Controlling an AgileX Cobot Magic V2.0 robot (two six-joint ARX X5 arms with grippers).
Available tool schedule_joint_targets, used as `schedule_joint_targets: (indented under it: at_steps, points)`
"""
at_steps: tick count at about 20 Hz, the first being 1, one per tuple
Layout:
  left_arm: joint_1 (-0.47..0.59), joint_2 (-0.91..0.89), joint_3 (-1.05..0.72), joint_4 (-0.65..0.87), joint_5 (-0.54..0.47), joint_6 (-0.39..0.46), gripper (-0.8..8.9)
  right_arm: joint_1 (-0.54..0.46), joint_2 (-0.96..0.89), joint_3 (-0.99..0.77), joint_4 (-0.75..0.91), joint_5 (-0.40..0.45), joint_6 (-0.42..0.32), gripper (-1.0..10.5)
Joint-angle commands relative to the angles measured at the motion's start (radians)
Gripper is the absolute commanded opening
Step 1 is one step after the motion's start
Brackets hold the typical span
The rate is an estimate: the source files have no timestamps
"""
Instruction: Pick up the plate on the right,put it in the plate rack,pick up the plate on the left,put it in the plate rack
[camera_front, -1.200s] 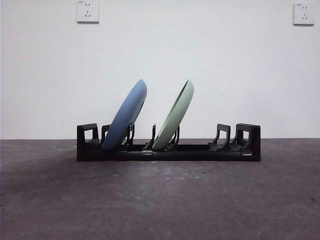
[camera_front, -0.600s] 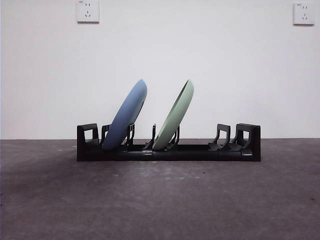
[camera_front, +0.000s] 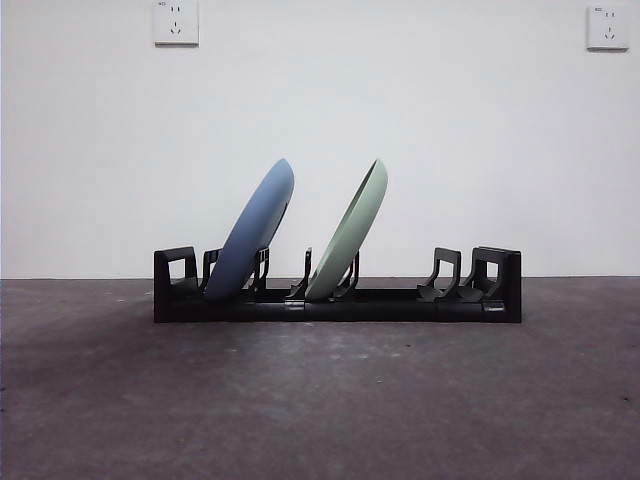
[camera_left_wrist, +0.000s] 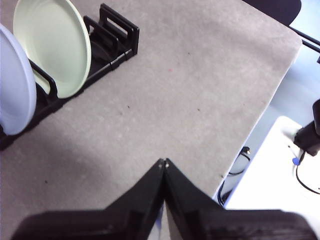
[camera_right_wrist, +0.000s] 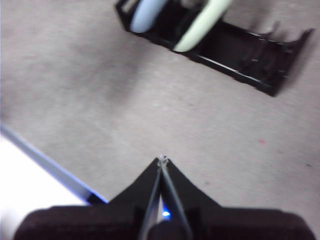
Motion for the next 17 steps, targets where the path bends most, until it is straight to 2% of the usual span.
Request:
schedule_joint_targets:
  at_steps: [1,2,4,7,10,14,17]
  points:
    - [-0.002,0.003,0.002,0.015,-0.001,0.021,-0.04,0.001,0.005,-0.002,-0.019,0.044,0.003,0.0]
    - [-0.002,0.003,0.002,0.017,-0.01,0.032,-0.04,0.001,0.009,-0.002,-0.019,0.061,0.003,0.0]
    - [0.001,0.003,0.002,0.064,-0.09,0.054,-0.04,0.001,0.013,-0.002,-0.018,0.086,0.003,0.0]
    - [0.036,0.002,0.002,0.177,-0.142,0.147,-0.04,0.001,0.02,-0.002,0.0,0.102,0.003,0.0]
    - [0.184,-0.041,-0.003,0.289,-0.103,0.251,-0.04,0.001,0.03,-0.002,0.008,0.103,0.003,0.0]
    - [0.423,-0.172,-0.082,0.369,0.069,0.346,-0.04,0.001,0.038,-0.002,0.023,0.107,0.003,0.0]
    - [0.538,-0.33,-0.268,0.503,0.022,0.412,-0.04,0.001,0.047,-0.002,0.022,0.11,0.003,0.0]
